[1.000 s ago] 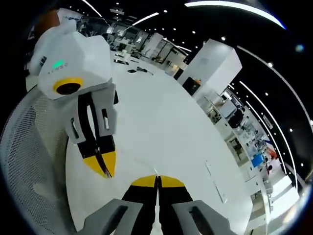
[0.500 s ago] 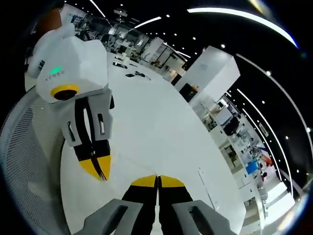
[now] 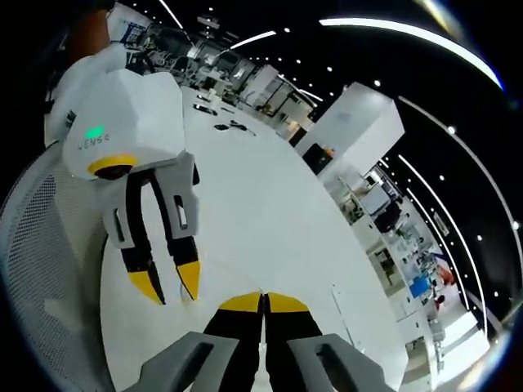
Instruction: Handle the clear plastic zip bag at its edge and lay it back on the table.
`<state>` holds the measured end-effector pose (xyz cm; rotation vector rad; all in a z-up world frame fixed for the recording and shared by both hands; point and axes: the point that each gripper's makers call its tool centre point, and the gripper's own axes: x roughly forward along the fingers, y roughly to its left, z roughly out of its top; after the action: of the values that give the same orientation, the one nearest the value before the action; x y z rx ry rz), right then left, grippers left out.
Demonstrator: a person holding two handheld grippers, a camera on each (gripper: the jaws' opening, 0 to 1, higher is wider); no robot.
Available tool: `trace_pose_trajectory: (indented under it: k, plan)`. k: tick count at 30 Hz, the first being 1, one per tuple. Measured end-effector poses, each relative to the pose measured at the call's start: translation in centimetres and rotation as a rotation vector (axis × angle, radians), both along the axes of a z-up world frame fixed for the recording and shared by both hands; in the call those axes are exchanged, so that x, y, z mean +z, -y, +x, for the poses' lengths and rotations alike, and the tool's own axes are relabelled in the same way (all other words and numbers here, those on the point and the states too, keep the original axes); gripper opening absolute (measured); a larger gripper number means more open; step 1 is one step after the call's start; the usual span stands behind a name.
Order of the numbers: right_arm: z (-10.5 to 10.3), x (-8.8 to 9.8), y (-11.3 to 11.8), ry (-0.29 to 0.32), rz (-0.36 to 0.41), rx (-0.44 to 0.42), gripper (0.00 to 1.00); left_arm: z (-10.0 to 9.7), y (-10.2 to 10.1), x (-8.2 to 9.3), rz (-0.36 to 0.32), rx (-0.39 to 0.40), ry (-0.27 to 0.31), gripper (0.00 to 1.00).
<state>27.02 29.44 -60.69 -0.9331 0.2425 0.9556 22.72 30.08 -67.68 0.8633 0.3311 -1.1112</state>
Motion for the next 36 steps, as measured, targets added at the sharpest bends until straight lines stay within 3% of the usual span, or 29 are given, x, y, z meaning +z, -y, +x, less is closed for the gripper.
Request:
trace_pose_trajectory:
  k: [12,20,36]
  plan:
    - [-0.9,-2.4,-0.5,-0.051,-0.013,0.016,0.00,-1.3,-0.7,-2.1,0.043,0.011,-0.068,0.25]
    - [-0.6,-4.3,-0.1,-0.094,-0.033,0.000,0.00,-0.5,-1.1,-2.7,0.039,0.025,-0.089,0.27]
    - [-0.3,-8.3,1.1,-0.163,-0.095,-0.025,0.00,0.7,-2.3,-0.8,-0.060,0.096,-0.087,0.17]
